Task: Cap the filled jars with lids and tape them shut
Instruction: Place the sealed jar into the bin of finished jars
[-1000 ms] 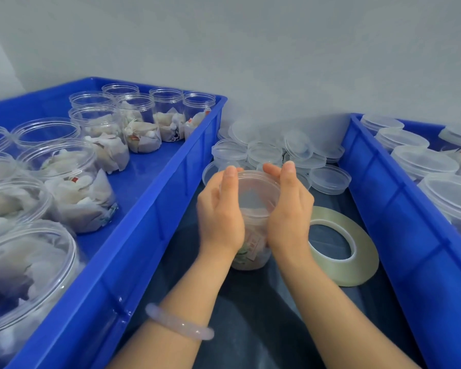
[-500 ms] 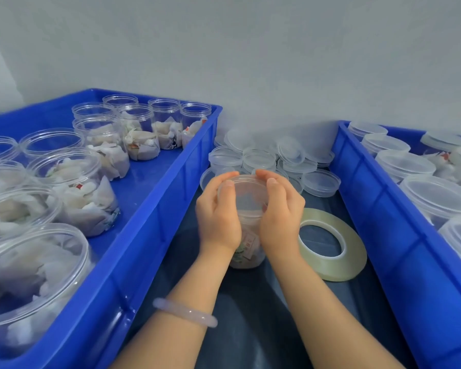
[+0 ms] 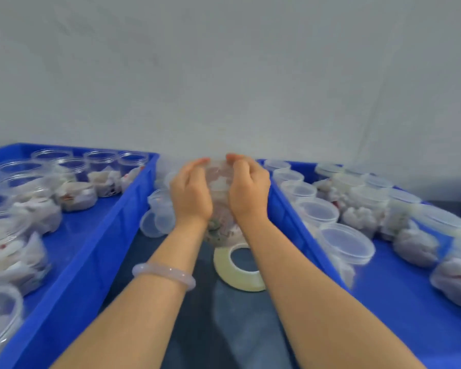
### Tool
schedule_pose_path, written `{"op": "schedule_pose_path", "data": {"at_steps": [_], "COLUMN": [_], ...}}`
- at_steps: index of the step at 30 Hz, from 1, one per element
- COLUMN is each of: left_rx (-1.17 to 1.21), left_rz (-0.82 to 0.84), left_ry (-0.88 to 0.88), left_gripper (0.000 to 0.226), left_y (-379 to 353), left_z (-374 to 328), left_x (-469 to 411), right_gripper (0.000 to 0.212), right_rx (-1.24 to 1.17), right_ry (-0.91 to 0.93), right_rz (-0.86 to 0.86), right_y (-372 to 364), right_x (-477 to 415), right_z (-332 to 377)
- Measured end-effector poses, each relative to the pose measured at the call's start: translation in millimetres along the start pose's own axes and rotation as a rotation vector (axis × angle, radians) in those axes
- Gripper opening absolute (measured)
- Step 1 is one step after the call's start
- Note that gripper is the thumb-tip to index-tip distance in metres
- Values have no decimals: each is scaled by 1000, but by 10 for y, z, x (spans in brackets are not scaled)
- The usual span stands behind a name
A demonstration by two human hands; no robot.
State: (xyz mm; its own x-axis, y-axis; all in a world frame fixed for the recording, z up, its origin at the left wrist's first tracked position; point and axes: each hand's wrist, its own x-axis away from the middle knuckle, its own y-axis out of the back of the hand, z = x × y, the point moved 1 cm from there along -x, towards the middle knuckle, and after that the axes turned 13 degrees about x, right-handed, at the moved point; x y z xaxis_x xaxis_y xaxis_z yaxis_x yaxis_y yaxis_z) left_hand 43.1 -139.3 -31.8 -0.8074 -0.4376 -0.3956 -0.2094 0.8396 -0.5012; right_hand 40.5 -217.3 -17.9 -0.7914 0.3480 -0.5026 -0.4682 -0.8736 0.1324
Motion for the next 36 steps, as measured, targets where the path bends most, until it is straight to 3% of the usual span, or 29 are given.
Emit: {"op": "schedule_pose_path", "data": {"at_steps": [5, 10, 15, 23, 28, 36], "left_rx": [113, 194, 19, 88, -65, -478], "left_rz": [151, 294, 506, 559, 653, 790], "left_ry": [-5, 111, 252, 373, 369, 353], "left_gripper": [35, 24, 33, 47, 49, 58], "left_y": [-682, -1242, -1659, -2266, -2643, -2590], "left_z": [-170, -53, 194, 815, 1234, 2017], "left_x": [108, 121, -133, -721, -1100, -1289], "right_gripper": [28, 36, 40, 45, 57, 40], "right_rx": [-42, -30, -8, 117, 414, 766], "right_ry": [77, 63, 32, 18, 39, -62], "right_rz": [-114, -182, -220, -285, -235, -10], "right_y": [624, 1055, 1266, 1279, 1373, 1244], "right_x": [-344, -739, -1188, -2139, -2646, -2974], "right_z": [144, 61, -193, -582, -997, -1845]}}
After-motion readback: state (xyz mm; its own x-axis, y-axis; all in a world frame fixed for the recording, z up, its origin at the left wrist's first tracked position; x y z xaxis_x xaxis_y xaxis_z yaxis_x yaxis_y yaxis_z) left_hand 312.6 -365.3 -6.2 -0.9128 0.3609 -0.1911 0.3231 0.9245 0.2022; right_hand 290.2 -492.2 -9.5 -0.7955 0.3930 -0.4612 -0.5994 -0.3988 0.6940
